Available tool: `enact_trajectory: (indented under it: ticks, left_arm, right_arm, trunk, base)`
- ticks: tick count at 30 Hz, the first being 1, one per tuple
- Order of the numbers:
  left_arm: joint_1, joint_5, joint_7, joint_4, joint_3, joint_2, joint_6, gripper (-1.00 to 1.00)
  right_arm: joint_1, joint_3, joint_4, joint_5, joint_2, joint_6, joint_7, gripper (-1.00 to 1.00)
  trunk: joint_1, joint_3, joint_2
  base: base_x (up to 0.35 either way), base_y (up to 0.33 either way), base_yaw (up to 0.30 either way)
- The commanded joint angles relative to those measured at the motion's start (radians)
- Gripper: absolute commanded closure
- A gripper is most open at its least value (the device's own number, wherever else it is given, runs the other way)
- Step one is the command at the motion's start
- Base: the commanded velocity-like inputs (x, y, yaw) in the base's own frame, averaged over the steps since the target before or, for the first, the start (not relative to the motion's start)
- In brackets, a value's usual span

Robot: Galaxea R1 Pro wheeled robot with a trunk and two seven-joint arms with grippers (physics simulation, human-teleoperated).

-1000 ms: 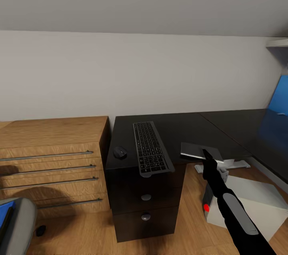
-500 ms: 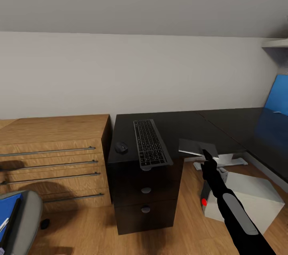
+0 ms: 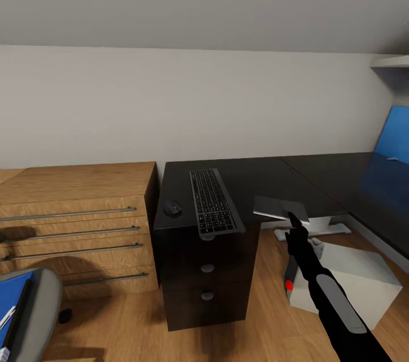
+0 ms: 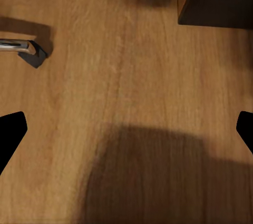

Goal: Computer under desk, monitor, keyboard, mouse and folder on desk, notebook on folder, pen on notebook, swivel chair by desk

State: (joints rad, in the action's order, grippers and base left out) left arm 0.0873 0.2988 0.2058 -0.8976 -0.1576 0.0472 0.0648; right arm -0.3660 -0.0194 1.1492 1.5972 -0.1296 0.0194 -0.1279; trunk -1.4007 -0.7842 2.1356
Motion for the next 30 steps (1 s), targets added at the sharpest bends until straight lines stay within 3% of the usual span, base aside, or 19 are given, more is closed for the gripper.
enact_trajectory:
  ticks: [1, 9, 21, 23, 24, 30]
  left_arm:
    - [0.0, 0.008, 0.009, -0.003, -0.005, 0.002, 0.004, -1.0]
    - [0.0, 0.008, 0.009, -0.003, -0.005, 0.002, 0.005, -1.0]
    - [0.0, 0.008, 0.01, -0.003, -0.005, 0.002, 0.006, -1.0]
    - [0.0, 0.008, 0.01, -0.003, -0.004, 0.002, 0.006, -1.0]
    - [0.0, 0.008, 0.011, -0.003, -0.004, 0.002, 0.006, -1.0]
    - [0.0, 0.008, 0.012, -0.003, -0.004, 0.002, 0.005, -1.0]
  right_arm:
    - [0.0, -0.002, 0.0, 0.01, -0.001, 0.002, -0.004, -1.0]
    - [0.0, -0.002, -0.001, 0.01, -0.001, 0.001, -0.001, -1.0]
    - [0.0, -0.004, -0.019, 0.009, -0.001, 0.002, 0.005, -1.0]
    - [-0.001, -0.006, -0.038, 0.009, -0.001, 0.002, 0.02, -1.0]
    - [-0.001, -0.007, -0.055, 0.004, -0.001, 0.002, 0.073, -1.0]
    - [-0.001, -0.009, -0.066, -0.033, 0.0, 0.0, 0.171, -1.0]
  trunk:
    - [0.0, -0.001, 0.0]
    - [0.0, -0.001, 0.0]
    - [0.0, -0.001, 0.0]
    - [0.0, -0.001, 0.0]
    - [0.0, -0.001, 0.0]
    - [0.0, -0.001, 0.0]
  base:
    - [-0.002, 0.0, 0.0]
    - [-0.044, -0.007, 0.0]
    - [-0.272, -0.091, 0.0]
    - [-0.316, -0.115, 0.0]
    - [-0.316, -0.115, 0.0]
    - [-0.209, -0.069, 0.0]
